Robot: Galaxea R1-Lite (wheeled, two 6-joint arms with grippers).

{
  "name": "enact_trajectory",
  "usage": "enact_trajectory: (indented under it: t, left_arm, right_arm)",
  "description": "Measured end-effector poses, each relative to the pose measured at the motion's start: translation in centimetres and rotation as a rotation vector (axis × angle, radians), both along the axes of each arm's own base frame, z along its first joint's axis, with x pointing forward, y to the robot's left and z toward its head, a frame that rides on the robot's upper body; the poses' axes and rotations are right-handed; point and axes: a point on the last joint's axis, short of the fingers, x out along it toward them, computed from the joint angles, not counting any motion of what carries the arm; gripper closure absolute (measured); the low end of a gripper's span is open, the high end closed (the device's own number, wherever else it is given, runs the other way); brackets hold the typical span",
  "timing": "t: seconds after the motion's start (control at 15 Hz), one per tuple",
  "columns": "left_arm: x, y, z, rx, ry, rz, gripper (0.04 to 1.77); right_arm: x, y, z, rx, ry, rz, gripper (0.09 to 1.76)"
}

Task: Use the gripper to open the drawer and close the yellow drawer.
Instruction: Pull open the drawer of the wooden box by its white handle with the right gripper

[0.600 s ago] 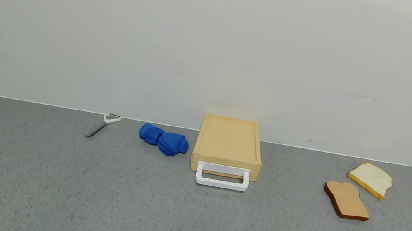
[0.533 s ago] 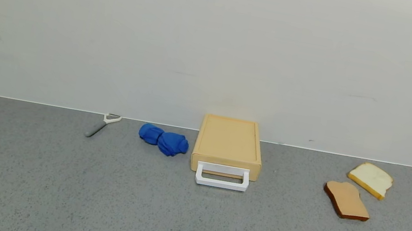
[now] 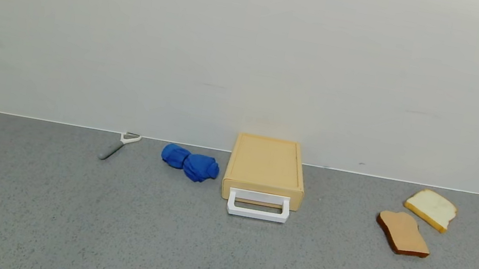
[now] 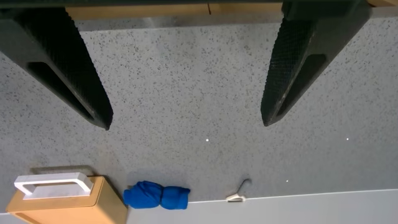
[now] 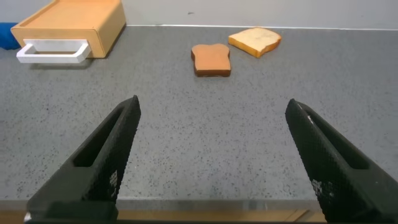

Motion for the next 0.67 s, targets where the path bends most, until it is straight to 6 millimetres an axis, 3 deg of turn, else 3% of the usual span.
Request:
enact_trajectory:
  t: [0.33, 0.53, 0.67]
  left_arm:
    - [0.0, 0.0, 0.0, 0.000, 0.000, 0.000, 0.09]
    - [0.0, 0.0, 0.0, 0.000, 0.000, 0.000, 0.09]
    - [0.0, 0.0, 0.0, 0.000, 0.000, 0.000, 0.09]
  right_arm:
    - [1.0, 0.0, 5.2, -0.002, 0.051, 0.034, 0.14]
    - [3.5, 0.1, 9.4, -0.010, 0.110, 0.058, 0.14]
    - [6.2, 0.2, 11.9, -0.010, 0.166, 0.098, 0.14]
